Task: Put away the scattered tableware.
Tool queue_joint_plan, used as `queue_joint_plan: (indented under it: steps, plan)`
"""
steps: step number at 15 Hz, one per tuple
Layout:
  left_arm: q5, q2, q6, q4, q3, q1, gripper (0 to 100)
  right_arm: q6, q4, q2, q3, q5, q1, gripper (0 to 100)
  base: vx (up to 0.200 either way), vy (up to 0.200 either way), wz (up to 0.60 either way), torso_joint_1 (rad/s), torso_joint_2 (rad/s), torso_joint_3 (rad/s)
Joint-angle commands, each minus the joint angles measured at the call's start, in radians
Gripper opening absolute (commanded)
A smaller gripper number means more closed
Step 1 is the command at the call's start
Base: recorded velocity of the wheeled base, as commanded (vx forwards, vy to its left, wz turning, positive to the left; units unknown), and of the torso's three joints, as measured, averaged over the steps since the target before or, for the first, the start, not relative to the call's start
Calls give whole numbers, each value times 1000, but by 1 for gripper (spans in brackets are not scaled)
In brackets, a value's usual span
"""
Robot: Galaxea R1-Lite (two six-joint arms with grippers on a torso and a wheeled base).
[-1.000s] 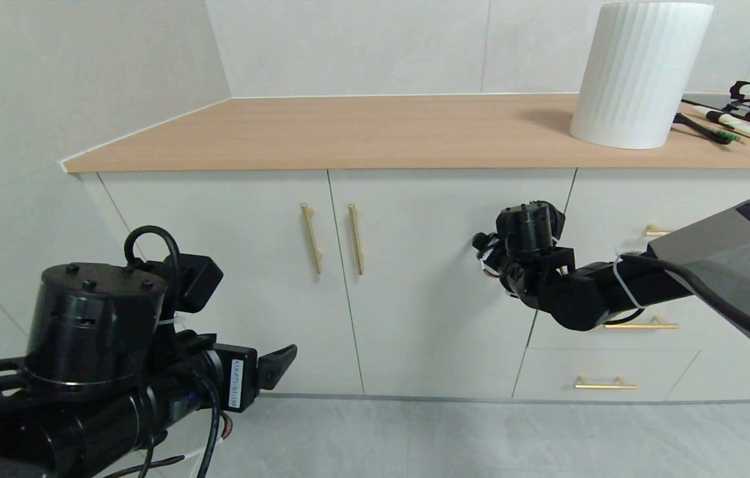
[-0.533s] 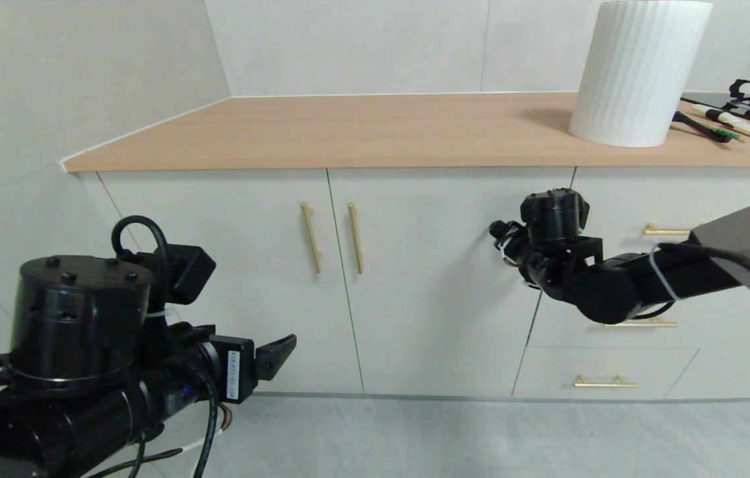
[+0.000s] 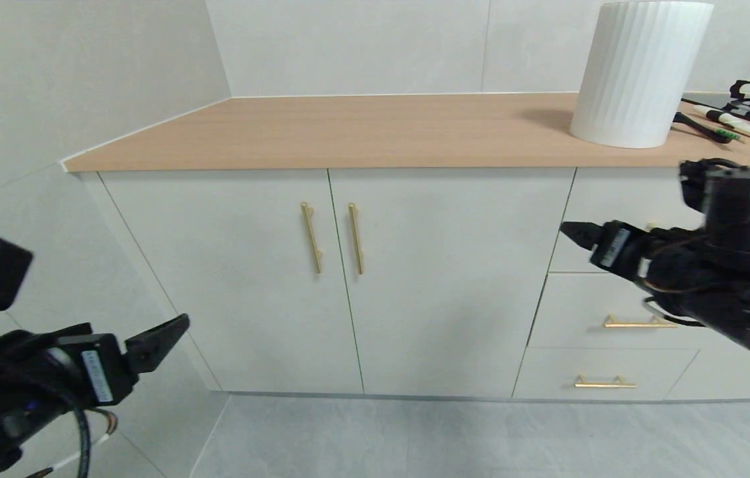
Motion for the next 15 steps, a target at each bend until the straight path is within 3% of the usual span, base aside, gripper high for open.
queue_joint_plan:
  steps: [1,2,3,4,6,9,12,13,14,15]
  plan:
    - [4,-349,1,22,171,52,100,-129,4,-408,289,8,-68,100,0,0,0,0,0,0]
    - [4,-545,1,143,208,52,100,-211,0,-524,363,11,-163,100,0,0,0,0,0,0]
    - [5,-620,2,223,203,54,100,-226,7,-579,376,19,-190,100,0,0,0,0,0,0]
    - [7,-746,10,385,171,54,100,-258,18,-684,398,34,-209,100,0,0,0,0,0,0]
    - [4,-866,33,560,143,124,100,-375,127,-908,453,39,-210,100,0,0,0,0,0,0]
    - [4,-921,67,565,158,187,100,-481,282,-1159,488,37,-214,100,0,0,0,0,0,0]
    - [7,-985,105,556,301,259,100,-485,411,-1389,544,88,-375,100,0,0,0,0,0,0]
    - [13,-985,104,545,329,266,100,-488,438,-1437,557,115,-395,100,0,0,0,0,0,0]
    - [50,-985,93,474,384,269,100,-501,507,-1508,576,154,-460,100,0,0,0,0,0,0]
    - [77,-985,76,418,409,272,100,-504,536,-1527,594,148,-456,100,0,0,0,0,0,0]
